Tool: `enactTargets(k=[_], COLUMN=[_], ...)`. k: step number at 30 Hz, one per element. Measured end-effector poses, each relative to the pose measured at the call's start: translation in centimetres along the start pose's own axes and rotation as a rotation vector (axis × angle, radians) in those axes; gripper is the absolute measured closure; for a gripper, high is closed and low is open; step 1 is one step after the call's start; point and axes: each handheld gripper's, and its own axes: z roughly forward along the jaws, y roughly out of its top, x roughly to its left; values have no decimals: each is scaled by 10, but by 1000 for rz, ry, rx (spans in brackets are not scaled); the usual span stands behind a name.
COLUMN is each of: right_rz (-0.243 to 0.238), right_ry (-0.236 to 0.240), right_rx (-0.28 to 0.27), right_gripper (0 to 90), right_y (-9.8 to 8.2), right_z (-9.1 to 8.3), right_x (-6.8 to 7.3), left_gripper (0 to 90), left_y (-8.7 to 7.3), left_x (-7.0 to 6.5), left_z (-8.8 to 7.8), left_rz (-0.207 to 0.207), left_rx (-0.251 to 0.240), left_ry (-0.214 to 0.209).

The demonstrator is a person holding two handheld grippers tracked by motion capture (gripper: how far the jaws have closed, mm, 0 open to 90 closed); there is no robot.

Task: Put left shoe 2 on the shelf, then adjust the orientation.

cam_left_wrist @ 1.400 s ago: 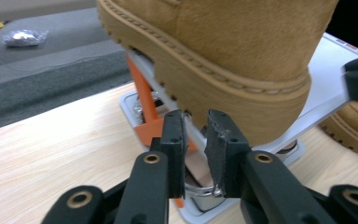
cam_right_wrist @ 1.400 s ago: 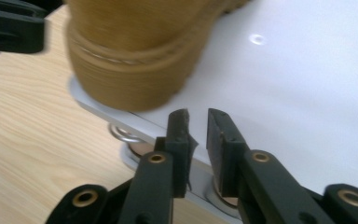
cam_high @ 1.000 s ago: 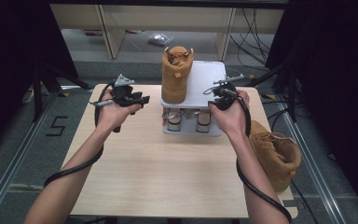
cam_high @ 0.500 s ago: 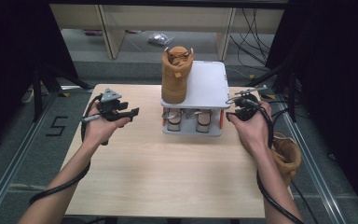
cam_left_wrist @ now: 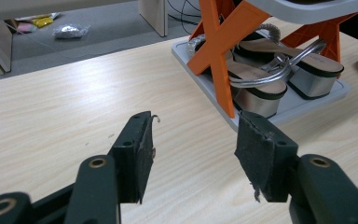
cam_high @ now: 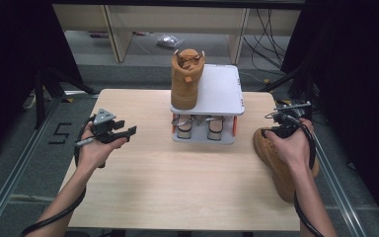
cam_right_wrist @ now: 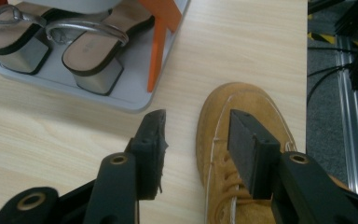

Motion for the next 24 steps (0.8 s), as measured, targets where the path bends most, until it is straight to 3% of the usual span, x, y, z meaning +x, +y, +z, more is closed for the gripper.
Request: enactTargets(k=[1, 2, 4, 6, 7, 8, 9, 12, 13, 15, 17, 19, 21, 22, 24], right_rz=[45, 28, 56, 34, 58, 27, 53, 18, 53, 89, 83, 132, 98, 132, 113], right_ry=[7, -5, 4, 1, 1, 5, 1, -8, 12, -35, -38, -32, -36, -62, -35], right_rx=[18, 2, 21, 12, 12, 11, 20, 14, 21, 20, 8, 26, 17, 28, 26], right_gripper=[573, 572, 568, 564, 562, 559, 557, 550, 549, 545, 543, 540, 538, 537, 535], right_y=[-1, -3, -4, -5, -6, -6, -6, -9, -9, -11, -14, -17, -20, -21, -24], right_z=[-1, 1, 0, 1, 1, 0, -1, -3, -5, -6, -9, -13, -15, -16, -19], right_x=[2, 0, 0, -3, -2, -6, -5, -13, -12, -14, -19, -20, -28, -29, -34], left_gripper=[454, 453, 451, 448, 448, 448, 448, 448, 448, 447, 447, 446, 446, 446, 446], left_y=[-1, -2, -5, -8, -9, -9, -10, -13, -14, -15, -18, -19, -21, -22, -23], left_x=[1, 1, 2, 1, 1, 0, 0, -1, -1, -2, -3, -4, -4, -4, -4], left_z=[0, 0, 0, -1, -1, -2, -2, -4, -4, -4, -5, -5, -5, -5, -6], left_rz=[-3, -4, -1, -4, -3, 2, -1, 1, -3, 0, -1, 5, -3, -3, -7], left_rx=[-1, 0, 8, 8, 7, 9, 5, 7, 4, 2, 1, 6, 2, 0, 0], left_ry=[-1, 1, 3, 3, 4, 8, 8, 7, 3, 2, 0, 5, 2, 4, 5])
